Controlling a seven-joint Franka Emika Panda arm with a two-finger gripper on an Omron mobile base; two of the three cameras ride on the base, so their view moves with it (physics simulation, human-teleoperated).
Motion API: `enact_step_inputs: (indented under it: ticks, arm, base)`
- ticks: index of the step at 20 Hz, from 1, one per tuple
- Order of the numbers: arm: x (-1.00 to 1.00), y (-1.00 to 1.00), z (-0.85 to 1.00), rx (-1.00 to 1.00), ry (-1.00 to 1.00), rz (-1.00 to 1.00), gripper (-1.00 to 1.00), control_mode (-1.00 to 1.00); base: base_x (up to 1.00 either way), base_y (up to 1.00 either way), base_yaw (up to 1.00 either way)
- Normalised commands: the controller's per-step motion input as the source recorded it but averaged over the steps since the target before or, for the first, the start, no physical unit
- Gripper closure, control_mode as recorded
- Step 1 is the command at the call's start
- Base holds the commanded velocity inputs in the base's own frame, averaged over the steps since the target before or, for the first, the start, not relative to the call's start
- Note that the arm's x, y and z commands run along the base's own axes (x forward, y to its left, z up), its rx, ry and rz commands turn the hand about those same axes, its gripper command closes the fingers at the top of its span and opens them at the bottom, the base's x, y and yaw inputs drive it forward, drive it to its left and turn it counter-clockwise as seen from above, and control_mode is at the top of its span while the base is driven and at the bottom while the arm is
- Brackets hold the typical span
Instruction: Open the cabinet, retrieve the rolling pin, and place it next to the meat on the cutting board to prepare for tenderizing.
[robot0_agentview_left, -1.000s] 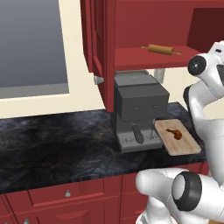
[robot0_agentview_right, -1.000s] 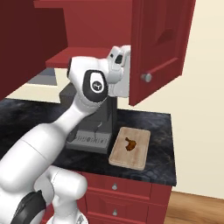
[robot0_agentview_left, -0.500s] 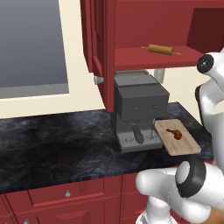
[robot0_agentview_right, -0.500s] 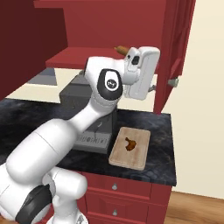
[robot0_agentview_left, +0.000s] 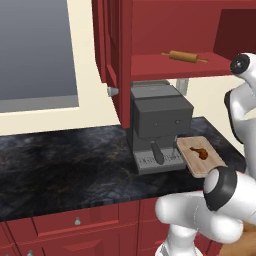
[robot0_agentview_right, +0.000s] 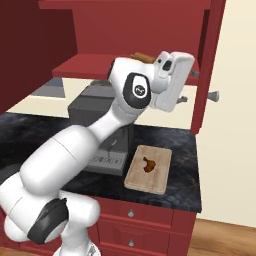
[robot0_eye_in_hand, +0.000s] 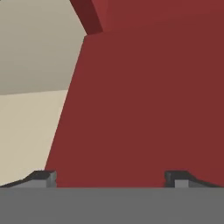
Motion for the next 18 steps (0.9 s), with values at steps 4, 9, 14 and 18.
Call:
enact_step_inputs:
  ticks: [4, 9, 14, 18]
  arm:
    - [-0.70, 0.21, 0.23, 0.21, -0.05, 0.13, -1.00, -1.00]
    - [-0.50, 0.36, 0.56, 0.27, -0.02, 0.13, -1.00, -1.00]
    - [-0.28, 0.56, 0.44, 0.25, 0.02, 0.16, -1.00, -1.00]
    - [-0.25, 0.63, 0.21, 0.23, 0.01, 0.14, -1.00, -1.00]
  base:
    - [0.00, 0.00, 0.00]
    - [0.00, 0.00, 0.00]
    - [0.00, 0.00, 0.00]
    - [0.00, 0.00, 0.00]
